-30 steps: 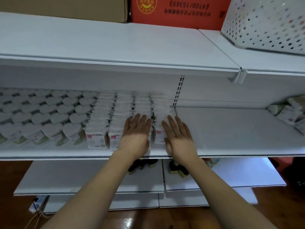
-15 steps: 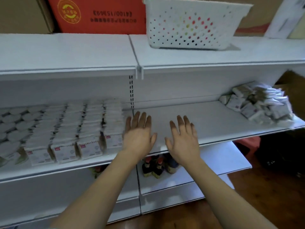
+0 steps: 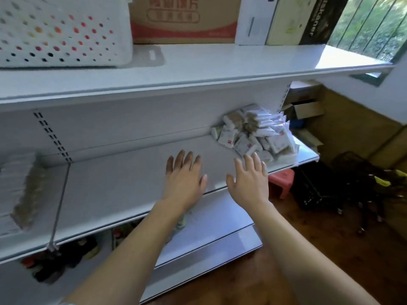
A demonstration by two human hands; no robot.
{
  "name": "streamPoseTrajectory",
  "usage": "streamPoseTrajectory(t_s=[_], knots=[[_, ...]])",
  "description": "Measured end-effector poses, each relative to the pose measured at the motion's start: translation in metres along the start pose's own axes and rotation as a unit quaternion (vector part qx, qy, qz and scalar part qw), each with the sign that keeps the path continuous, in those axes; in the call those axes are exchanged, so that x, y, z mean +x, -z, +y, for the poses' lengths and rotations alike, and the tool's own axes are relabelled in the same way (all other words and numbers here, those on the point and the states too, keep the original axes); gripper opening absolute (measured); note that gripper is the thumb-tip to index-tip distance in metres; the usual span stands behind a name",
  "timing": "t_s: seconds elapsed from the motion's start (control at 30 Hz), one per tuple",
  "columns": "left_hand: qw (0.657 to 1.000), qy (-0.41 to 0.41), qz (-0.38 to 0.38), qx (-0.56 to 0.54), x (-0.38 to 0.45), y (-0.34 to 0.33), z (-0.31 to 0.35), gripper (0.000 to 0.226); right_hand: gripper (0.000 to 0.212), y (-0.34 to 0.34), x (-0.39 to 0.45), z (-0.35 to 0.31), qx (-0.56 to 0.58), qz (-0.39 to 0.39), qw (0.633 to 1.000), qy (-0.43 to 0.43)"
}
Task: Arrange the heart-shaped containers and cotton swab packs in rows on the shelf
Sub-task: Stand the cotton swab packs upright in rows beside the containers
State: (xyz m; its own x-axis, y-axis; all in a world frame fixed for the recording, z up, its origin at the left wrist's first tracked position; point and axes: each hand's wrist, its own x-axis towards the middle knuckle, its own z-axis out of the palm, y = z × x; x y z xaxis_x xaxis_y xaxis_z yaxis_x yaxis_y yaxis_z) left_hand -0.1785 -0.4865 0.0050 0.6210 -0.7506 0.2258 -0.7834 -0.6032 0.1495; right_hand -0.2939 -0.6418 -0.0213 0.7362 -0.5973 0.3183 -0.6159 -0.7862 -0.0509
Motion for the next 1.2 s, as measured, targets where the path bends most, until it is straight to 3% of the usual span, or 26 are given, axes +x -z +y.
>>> streamPoseTrajectory(t_s=[0.27, 0.43, 0.67, 0.73, 0.8, 0.9, 0.97, 1.03, 1.1, 1.2], knots=[[0.998, -0.023, -0.051, -0.024, 0.119, -0.042, 0.071, 0.064, 0.061, -0.002, 0.086, 0.106, 0.035, 0.017, 0.997, -0.064], [0.998, -0.036, -0.019, -0.051, 0.171, -0.057, 0.11, 0.066, 0.071, -0.007, 0.145, 0.15, 0.099, 0.054, 0.993, -0.034], [0.994, 0.044, 0.023, -0.093, 0.218, -0.071, 0.129, 0.064, 0.091, -0.016, 0.216, 0.154, 0.128, -0.018, 0.992, -0.003], [0.988, 0.072, 0.045, -0.126, 0.222, -0.071, 0.137, 0.059, 0.079, -0.017, 0.223, 0.153, 0.138, -0.026, 0.99, 0.003], [0.976, 0.108, 0.08, -0.171, 0.221, -0.068, 0.146, 0.048, 0.059, -0.017, 0.225, 0.156, 0.187, 0.015, 0.982, 0.009], [0.921, 0.219, 0.132, -0.293, 0.225, -0.057, 0.162, 0.033, 0.043, -0.018, 0.224, 0.165, 0.296, 0.096, 0.948, 0.068], [0.818, 0.307, 0.134, -0.467, 0.229, -0.044, 0.174, 0.041, 0.045, -0.018, 0.218, 0.166, 0.338, 0.108, 0.92, 0.166], [0.726, 0.361, 0.151, -0.565, 0.232, -0.043, 0.172, 0.043, 0.049, -0.018, 0.211, 0.165, 0.35, 0.068, 0.899, 0.253], [0.694, 0.393, 0.171, -0.578, 0.232, -0.047, 0.161, 0.04, 0.054, -0.021, 0.209, 0.168, 0.326, 0.054, 0.909, 0.253], [0.69, 0.42, 0.182, -0.561, 0.223, -0.041, 0.155, 0.021, 0.069, -0.022, 0.221, 0.176, 0.205, 0.036, 0.972, 0.113]])
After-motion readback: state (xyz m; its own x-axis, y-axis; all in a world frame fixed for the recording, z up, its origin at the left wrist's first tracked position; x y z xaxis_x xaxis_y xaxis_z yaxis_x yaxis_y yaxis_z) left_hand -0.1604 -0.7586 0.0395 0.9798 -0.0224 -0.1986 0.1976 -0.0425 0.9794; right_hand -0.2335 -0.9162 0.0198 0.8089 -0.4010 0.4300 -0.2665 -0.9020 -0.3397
